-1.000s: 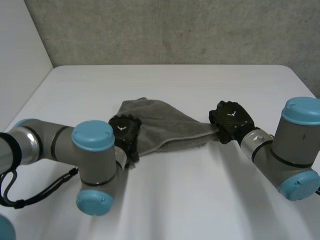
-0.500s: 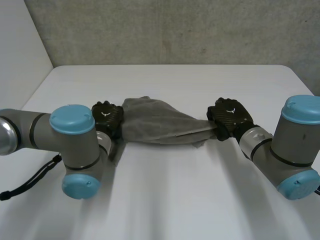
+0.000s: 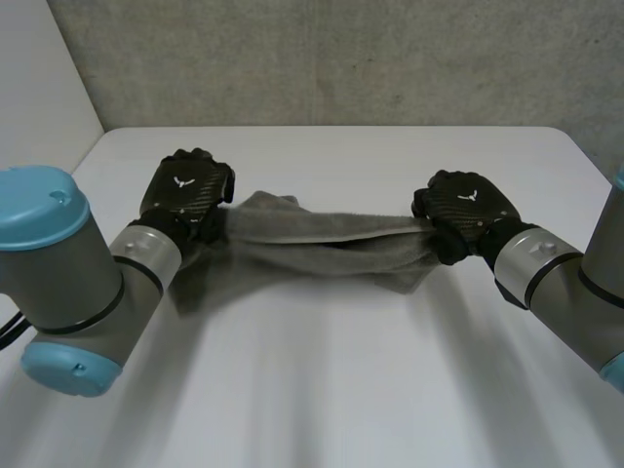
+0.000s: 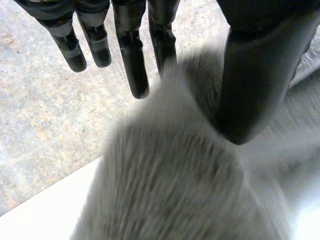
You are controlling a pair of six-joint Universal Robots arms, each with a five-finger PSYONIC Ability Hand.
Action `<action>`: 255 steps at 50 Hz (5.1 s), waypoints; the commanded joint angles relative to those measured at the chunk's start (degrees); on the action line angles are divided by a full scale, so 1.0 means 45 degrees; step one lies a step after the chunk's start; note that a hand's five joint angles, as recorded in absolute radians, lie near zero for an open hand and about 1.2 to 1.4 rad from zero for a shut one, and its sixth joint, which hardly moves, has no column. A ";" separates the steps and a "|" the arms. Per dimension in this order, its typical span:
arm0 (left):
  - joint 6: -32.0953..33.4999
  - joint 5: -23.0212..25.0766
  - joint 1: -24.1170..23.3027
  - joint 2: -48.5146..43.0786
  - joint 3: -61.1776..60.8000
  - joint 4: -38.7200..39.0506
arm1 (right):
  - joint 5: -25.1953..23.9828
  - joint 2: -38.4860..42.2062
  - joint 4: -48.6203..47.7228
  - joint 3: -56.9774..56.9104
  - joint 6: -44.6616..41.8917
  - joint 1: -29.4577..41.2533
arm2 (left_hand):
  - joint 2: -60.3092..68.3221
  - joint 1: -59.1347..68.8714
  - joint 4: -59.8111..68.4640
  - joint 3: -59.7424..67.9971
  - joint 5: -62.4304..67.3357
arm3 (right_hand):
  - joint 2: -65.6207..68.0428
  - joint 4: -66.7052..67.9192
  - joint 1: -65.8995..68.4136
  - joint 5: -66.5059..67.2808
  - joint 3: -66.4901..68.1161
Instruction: Fold the towel.
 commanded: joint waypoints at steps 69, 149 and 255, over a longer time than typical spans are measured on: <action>-0.1233 -0.0912 -0.1929 -0.3291 0.0158 -0.0415 | -0.0179 0.1849 -0.0389 0.0180 -0.0266 0.0778 | -0.2157 -0.2078 -0.0746 -0.0649 -0.2067 | 0.1553 -0.0970 0.1558 0.1023 -0.0538; 0.1327 0.0846 0.0631 -0.1790 0.0512 -0.0610 | 0.0484 0.2318 -0.1932 -0.0347 0.0671 0.2439 | -0.2305 -0.2227 -0.0746 -0.0649 -0.2215 | 0.1553 -0.0970 0.1558 0.1023 -0.0538; 0.0681 0.2191 0.3010 0.1749 -0.2053 -0.1508 | -0.1505 0.0697 -0.0838 -0.0031 0.0106 0.0661 | 0.9053 0.9131 -0.0746 -0.0649 0.9143 | 0.1553 -0.0970 0.1558 0.1023 -0.0538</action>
